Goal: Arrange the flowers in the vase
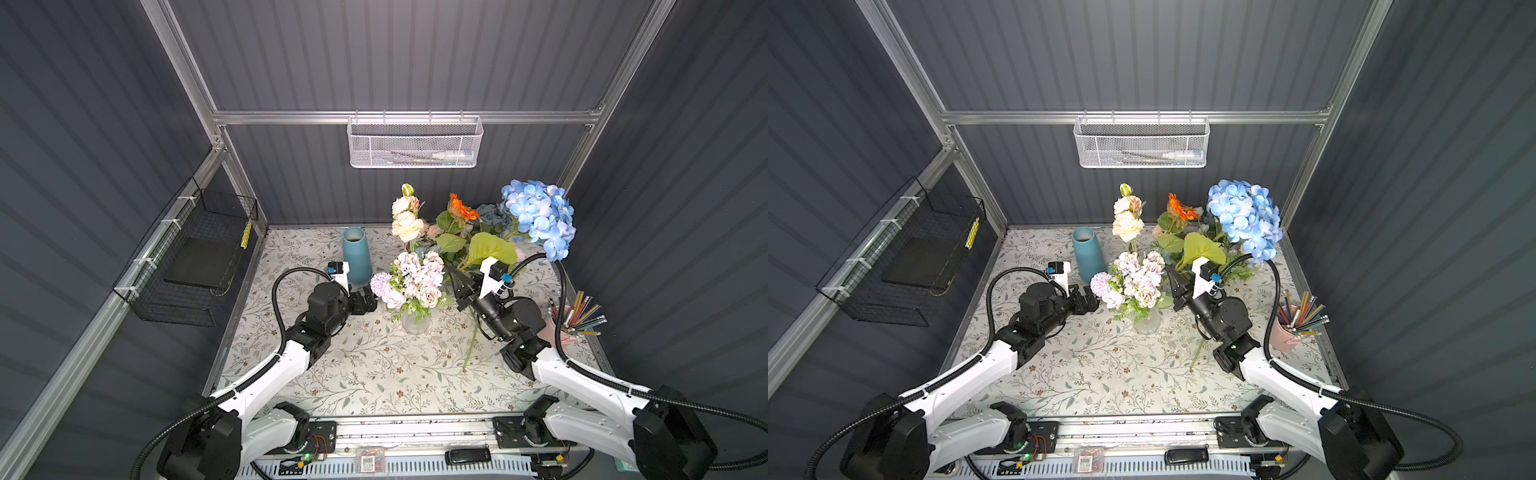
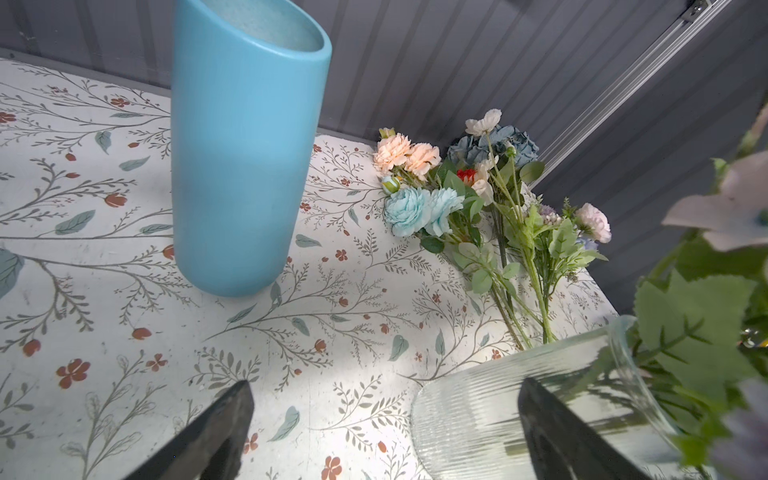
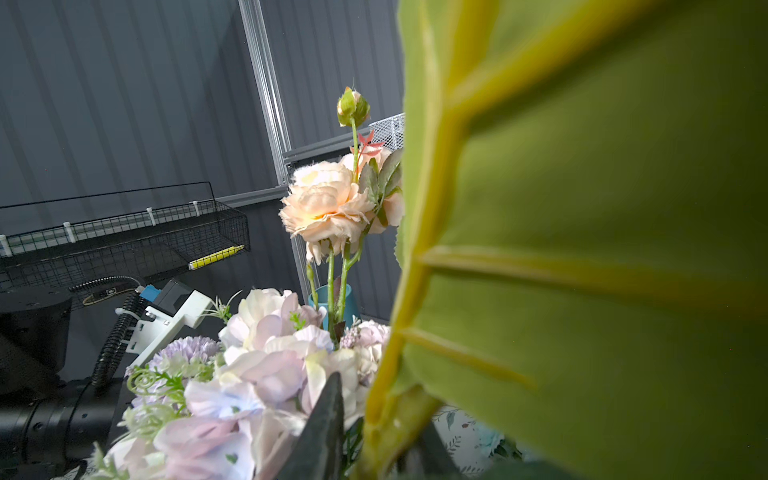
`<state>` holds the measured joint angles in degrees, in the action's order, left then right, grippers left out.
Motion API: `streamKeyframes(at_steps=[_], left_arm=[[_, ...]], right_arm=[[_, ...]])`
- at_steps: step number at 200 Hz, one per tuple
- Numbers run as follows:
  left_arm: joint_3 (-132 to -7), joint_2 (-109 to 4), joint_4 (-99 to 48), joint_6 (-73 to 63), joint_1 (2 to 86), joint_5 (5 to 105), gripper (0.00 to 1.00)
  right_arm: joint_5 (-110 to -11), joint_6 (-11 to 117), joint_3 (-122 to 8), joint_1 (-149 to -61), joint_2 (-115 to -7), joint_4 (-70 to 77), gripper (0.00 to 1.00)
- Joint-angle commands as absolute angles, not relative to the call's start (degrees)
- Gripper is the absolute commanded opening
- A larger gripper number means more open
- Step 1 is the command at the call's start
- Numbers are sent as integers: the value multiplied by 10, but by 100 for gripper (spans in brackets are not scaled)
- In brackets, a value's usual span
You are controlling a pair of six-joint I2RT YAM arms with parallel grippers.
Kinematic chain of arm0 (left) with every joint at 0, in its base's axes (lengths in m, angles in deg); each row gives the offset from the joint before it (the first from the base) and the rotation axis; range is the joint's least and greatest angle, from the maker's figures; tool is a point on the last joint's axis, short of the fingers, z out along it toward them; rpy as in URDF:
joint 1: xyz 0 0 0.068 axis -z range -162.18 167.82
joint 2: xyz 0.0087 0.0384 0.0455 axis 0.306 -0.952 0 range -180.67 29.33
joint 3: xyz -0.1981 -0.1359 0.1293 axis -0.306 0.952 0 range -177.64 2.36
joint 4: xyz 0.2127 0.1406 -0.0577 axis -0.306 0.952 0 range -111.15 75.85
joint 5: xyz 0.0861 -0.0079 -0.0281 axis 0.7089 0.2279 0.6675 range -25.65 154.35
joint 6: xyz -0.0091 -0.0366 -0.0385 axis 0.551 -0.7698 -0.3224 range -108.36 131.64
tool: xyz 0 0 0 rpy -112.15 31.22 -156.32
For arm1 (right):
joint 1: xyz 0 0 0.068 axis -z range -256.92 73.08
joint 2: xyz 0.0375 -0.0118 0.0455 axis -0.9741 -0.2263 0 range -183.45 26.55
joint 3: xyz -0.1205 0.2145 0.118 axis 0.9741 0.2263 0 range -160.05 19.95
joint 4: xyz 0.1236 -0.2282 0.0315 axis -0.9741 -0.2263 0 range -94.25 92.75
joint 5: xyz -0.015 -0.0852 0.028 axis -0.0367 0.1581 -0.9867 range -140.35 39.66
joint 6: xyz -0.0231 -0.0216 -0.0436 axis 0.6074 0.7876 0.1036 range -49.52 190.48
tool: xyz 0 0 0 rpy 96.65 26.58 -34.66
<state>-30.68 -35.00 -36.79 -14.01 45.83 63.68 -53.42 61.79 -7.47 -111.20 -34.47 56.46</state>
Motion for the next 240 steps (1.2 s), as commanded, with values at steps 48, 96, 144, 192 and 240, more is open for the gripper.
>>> streamKeyframes(at_steps=[48,96,144,192,240], left_arm=[[-234,-314,-411,-113,461,592,99],[-219,-325,-459,-103,522,571,99],[-218,-381,-564,-103,574,577,99],[-244,-432,-657,-67,616,612,99],[-271,-469,-748,-72,621,620,99]], right_arm=[[-549,669,-132,-1113,-357,482,3],[-567,626,-127,-1114,-393,505,3],[-554,614,-124,-1114,-387,505,4],[-554,584,-120,-1114,-386,505,3],[-569,564,-124,-1115,-388,494,3]])
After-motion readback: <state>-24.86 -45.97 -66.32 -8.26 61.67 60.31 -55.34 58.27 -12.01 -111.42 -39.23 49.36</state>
